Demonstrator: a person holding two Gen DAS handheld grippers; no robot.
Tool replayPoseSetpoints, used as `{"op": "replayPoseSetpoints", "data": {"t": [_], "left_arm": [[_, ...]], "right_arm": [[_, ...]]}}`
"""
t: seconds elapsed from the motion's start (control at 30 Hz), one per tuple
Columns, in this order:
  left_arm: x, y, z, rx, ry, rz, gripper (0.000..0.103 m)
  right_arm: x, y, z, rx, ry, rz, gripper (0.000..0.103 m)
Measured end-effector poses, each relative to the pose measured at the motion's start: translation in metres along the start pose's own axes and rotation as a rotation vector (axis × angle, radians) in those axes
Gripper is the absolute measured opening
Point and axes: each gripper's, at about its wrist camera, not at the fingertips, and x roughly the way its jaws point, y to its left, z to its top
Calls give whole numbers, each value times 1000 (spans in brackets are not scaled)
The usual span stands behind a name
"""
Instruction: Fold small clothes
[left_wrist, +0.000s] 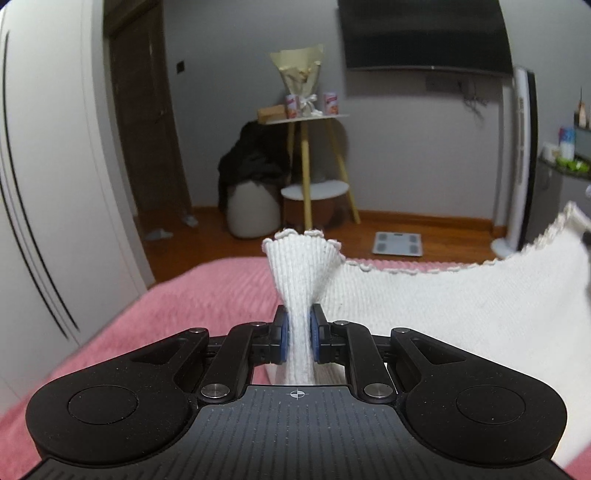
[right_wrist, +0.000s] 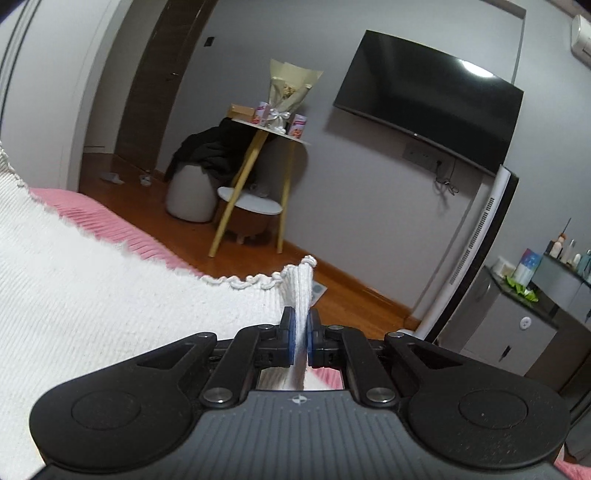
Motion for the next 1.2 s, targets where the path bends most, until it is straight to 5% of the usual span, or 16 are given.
{"op": "replayPoseSetpoints", "data": {"t": [0.37, 0.47, 0.6, 0.83, 1.07, 1.2], "left_arm": [[63, -12, 7, -29, 58, 74, 21], [63, -9, 6, -58, 84, 123, 58], [42, -3, -10, -27, 122, 69, 79], [13, 11, -44, -59, 245, 46, 84], [-10, 15, -63, -127, 298, 22, 84], [-6, 12, -67, -120, 309, 27, 84]], "right_arm": [[64, 14, -1, -48, 50, -111, 5], [68, 10, -12, 9, 85, -181, 25], [33, -19, -37, 243, 141, -84, 35], [-49, -40, -101, 494, 196, 55, 50], [-66, -36, -110, 517, 207, 111, 48], [-58, -20, -106, 433, 208, 90, 25]]}}
